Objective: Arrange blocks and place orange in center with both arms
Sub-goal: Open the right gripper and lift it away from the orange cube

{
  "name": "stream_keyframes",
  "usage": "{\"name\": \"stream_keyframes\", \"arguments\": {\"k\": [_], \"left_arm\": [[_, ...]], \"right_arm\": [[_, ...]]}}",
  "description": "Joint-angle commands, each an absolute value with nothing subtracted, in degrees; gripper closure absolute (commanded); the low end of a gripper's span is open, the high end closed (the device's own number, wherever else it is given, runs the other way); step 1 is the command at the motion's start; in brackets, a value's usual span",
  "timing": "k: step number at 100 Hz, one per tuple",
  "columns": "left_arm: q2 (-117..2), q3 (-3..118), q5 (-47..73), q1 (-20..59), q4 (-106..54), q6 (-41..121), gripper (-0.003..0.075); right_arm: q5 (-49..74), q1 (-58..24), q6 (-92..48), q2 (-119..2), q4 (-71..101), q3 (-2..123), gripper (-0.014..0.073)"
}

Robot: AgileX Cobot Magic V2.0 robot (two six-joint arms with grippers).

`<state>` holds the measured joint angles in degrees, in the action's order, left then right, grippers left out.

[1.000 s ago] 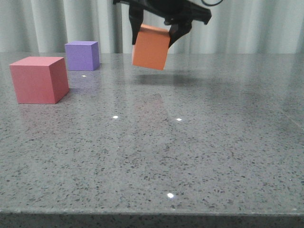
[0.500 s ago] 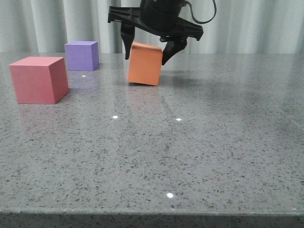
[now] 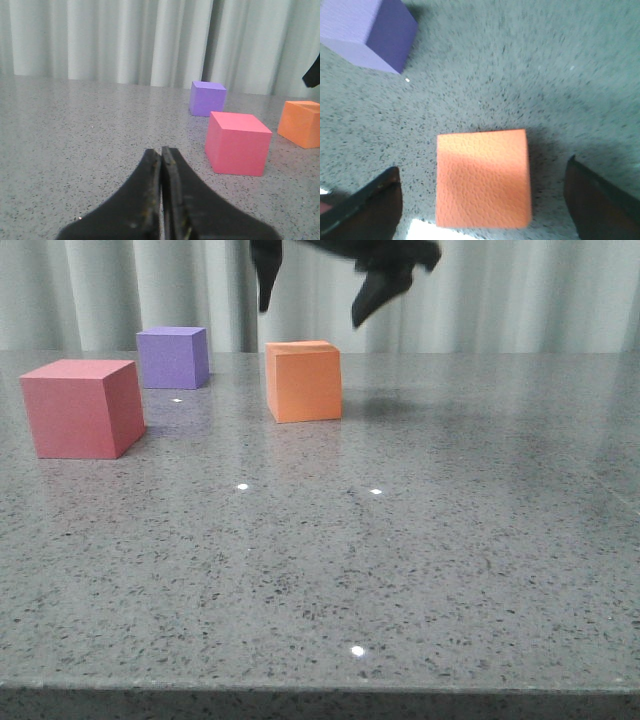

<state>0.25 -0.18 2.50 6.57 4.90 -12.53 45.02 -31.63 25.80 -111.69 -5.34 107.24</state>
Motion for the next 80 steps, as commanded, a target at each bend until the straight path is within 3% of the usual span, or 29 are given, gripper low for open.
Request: {"name": "stream_keyframes", "arguments": {"k": [1, 33, 59, 80], "left_arm": [[2.3, -2.5, -2.1, 6.3, 4.4, -12.7, 0.0741], [2.3, -2.5, -2.1, 6.3, 4.4, -12.7, 0.0741], [2.3, -2.5, -2.1, 6.3, 4.4, -12.7, 0.0741], [2.3, -2.5, -2.1, 6.3, 4.4, -12.7, 0.0741]], "right_arm": [[44.3, -29.7, 22.2, -104.9, -5.6, 109.2, -0.0052], [47.9, -18.2, 16.9, -92.7, -7.2, 104.2, -0.0052], [43.4, -8.5, 15.4, -75.8, -7.6, 81.4, -0.0052], [37.8, -6.3, 15.4, -57.6, -9.7, 62.8, -0.0052]]}}
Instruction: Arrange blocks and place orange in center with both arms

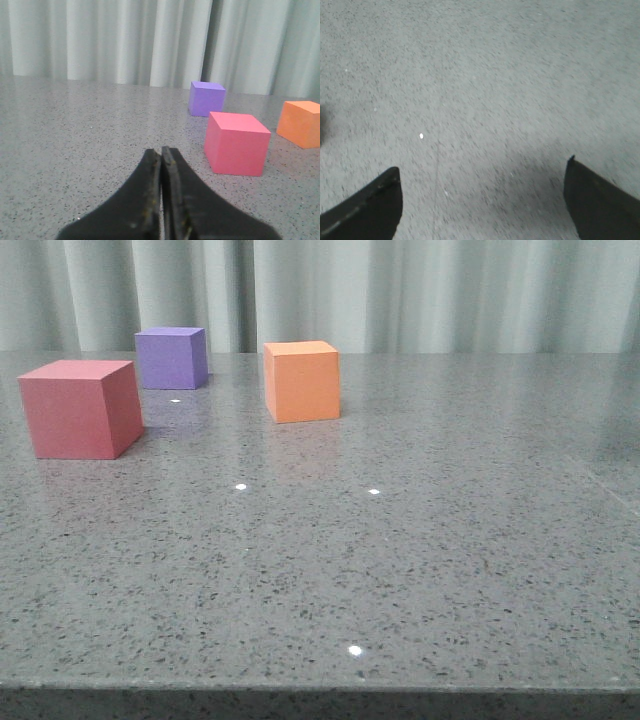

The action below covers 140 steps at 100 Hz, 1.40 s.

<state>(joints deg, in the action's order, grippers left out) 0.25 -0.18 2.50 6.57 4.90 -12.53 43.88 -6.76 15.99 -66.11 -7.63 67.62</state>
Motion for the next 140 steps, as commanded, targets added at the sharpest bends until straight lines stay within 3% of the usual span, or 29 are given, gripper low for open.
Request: {"name": "stream_keyframes", "arguments": {"k": [1, 37, 72, 82, 108, 140], "left_arm": [[2.3, -2.5, -2.1, 6.3, 4.4, -12.7, 0.0741], [2.3, -2.5, -2.1, 6.3, 4.4, -12.7, 0.0741], [2.3, -2.5, -2.1, 6.3, 4.4, -12.7, 0.0741], [2.3, -2.5, -2.1, 6.3, 4.4, -12.7, 0.0741], [2.3, -2.5, -2.1, 6.3, 4.4, -12.7, 0.0741], [2.3, -2.5, -2.1, 6.3, 4.4, -12.7, 0.0741]], "right_arm": [[37.6, -6.3, 15.4, -56.9, -9.8, 62.2, -0.0052], [27.0, -6.3, 15.4, -27.1, -14.0, 41.9, -0.0052], [16.8, -6.3, 15.4, -26.5, -19.5, 34.2, -0.0034], [16.2, -6.3, 15.4, -27.6, -19.5, 34.2, 0.0077], [15.5, -6.3, 15.5, -28.8, -19.5, 34.2, 0.0669], [15.6, -6.3, 15.7, -28.8, -19.5, 34.2, 0.0662]]}}
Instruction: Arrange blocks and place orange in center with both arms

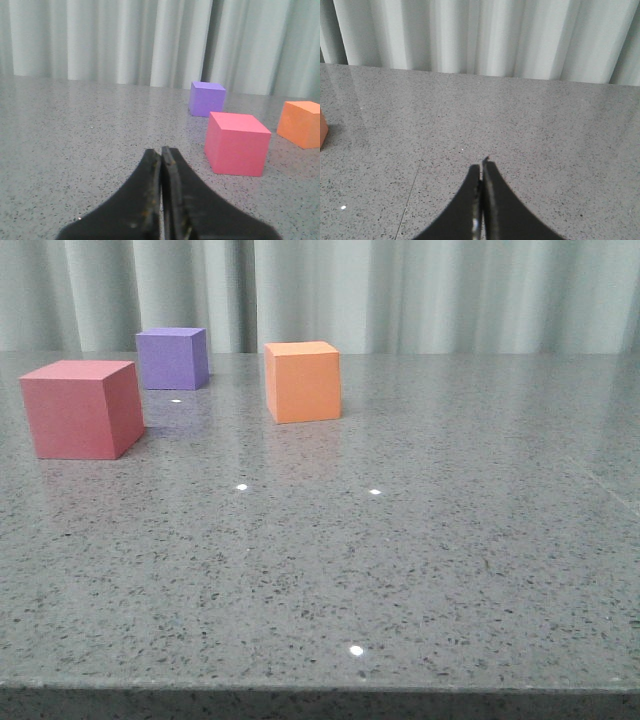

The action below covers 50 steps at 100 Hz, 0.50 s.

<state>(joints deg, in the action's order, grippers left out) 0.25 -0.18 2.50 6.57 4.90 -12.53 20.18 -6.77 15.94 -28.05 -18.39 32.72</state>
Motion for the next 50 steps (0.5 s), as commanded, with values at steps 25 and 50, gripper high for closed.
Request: {"name": "stream_keyframes", "arguments": {"k": [25, 50], "left_arm": [[2.3, -2.5, -2.9, 6.3, 4.4, -12.7, 0.0741], [1.2, 3.1, -1.1, 6.3, -1.3, -12.7, 0.0741]], "right_arm": [[15.6, -6.3, 15.7, -28.8, -19.5, 34.2, 0.0662], [15.6, -6.3, 15.7, -28.8, -19.5, 34.2, 0.0662]]}}
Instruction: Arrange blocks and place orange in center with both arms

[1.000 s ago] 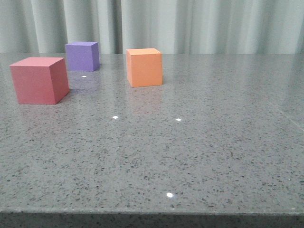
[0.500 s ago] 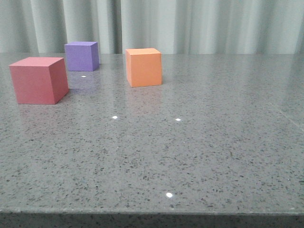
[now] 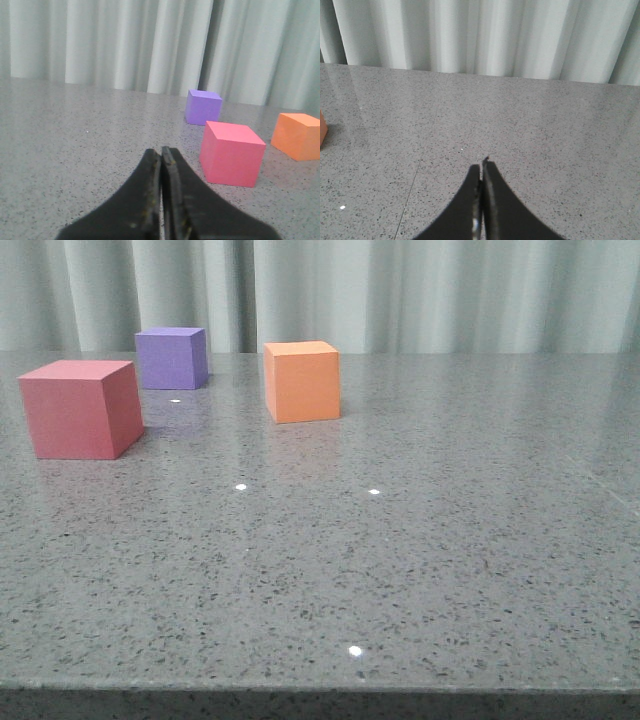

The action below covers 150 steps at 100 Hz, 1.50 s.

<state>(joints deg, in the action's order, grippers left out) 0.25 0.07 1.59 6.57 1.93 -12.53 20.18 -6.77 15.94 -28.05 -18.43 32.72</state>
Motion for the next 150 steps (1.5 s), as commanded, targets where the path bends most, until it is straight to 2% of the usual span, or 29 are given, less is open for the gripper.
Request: {"name": "stream_keyframes", "arguments": {"k": [1, 23, 50, 69, 97, 102, 109, 114, 126, 133, 138, 150], "left_arm": [[1.0, 3.5, -0.4, 6.3, -1.3, -12.7, 0.0741], [-8.5, 21.2, 13.7, 6.4, -1.8, -12.7, 0.0741], [-28.7, 46.0, 34.9, 6.4, -2.3, -12.7, 0.0741], [-38.7, 54.9, 36.2, 6.4, -2.5, -12.7, 0.0741], [-45.9, 56.0, 35.3, 6.4, -2.7, -12.7, 0.0727], [-46.8, 56.0, 35.4, 6.4, -2.7, -12.7, 0.0689], [-47.7, 56.0, 35.5, 6.4, -2.7, -12.7, 0.0587], [-48.4, 56.0, 35.7, 6.4, -2.7, -12.7, 0.0490], [-50.0, 56.0, 36.1, 6.4, -2.7, -12.7, 0.0195], [-50.8, 56.0, 35.9, 6.4, -2.7, -12.7, 0.0082], [-51.3, 56.0, 35.3, 6.4, -2.7, -12.7, 0.0050], [-53.0, 56.0, 33.7, 6.4, -2.7, -12.7, 0.0050]], "right_arm": [[15.6, -6.3, 15.7, -28.8, -19.5, 34.2, 0.0662], [15.6, -6.3, 15.7, -28.8, -19.5, 34.2, 0.0662], [15.6, -6.3, 15.7, -28.8, -19.5, 34.2, 0.0662], [15.6, -6.3, 15.7, -28.8, -19.5, 34.2, 0.0662], [15.6, -6.3, 15.7, -28.8, -19.5, 34.2, 0.0662], [15.6, -6.3, 15.7, -28.8, -19.5, 34.2, 0.0662], [15.6, -6.3, 15.7, -28.8, -19.5, 34.2, 0.0662], [15.6, -6.3, 15.7, -28.8, -19.5, 34.2, 0.0662], [15.6, -6.3, 15.7, -28.8, -19.5, 34.2, 0.0662], [15.6, -6.3, 15.7, -28.8, -19.5, 34.2, 0.0662], [15.6, -6.3, 15.7, -28.8, -19.5, 34.2, 0.0662], [15.6, -6.3, 15.7, -28.8, -19.5, 34.2, 0.0662]]}}
